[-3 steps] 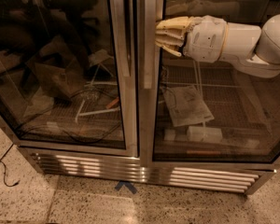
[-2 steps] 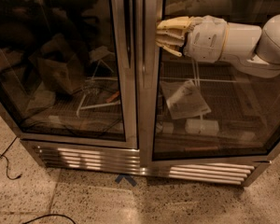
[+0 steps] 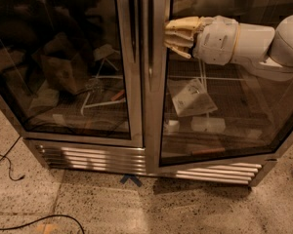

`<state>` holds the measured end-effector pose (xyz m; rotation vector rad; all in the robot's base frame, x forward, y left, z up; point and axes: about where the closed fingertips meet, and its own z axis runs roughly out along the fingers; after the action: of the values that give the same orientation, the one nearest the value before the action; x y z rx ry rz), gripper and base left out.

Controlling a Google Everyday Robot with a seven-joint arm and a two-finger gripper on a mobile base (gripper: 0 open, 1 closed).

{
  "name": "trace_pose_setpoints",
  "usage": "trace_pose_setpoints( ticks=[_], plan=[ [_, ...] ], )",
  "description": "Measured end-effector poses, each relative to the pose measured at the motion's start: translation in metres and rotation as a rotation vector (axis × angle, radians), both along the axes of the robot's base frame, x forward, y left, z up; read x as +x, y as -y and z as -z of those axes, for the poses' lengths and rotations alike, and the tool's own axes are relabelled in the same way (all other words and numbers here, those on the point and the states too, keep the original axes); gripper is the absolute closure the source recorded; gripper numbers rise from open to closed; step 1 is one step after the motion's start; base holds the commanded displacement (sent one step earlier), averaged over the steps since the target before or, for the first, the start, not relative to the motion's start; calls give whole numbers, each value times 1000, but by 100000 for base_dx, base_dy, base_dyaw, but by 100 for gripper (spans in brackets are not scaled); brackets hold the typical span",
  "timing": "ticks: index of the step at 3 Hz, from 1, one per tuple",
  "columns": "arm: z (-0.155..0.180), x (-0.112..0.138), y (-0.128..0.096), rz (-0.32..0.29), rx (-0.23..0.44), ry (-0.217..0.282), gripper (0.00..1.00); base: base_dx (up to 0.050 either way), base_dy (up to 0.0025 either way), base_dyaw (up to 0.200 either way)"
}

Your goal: Pick orange can from top drawer and place on counter

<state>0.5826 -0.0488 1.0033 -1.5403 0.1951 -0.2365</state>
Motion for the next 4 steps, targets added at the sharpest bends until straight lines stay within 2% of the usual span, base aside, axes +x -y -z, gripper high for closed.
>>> trace_pose_setpoints(
  ticks=[2,3,4],
  plan=[
    [-2,5,9,-8,17,2,100,0,0,0],
    [-12,-1,23,-38,61,20,100,0,0,0],
    [-25,-21,50,-57,101,49,100,0,0,0]
  ],
)
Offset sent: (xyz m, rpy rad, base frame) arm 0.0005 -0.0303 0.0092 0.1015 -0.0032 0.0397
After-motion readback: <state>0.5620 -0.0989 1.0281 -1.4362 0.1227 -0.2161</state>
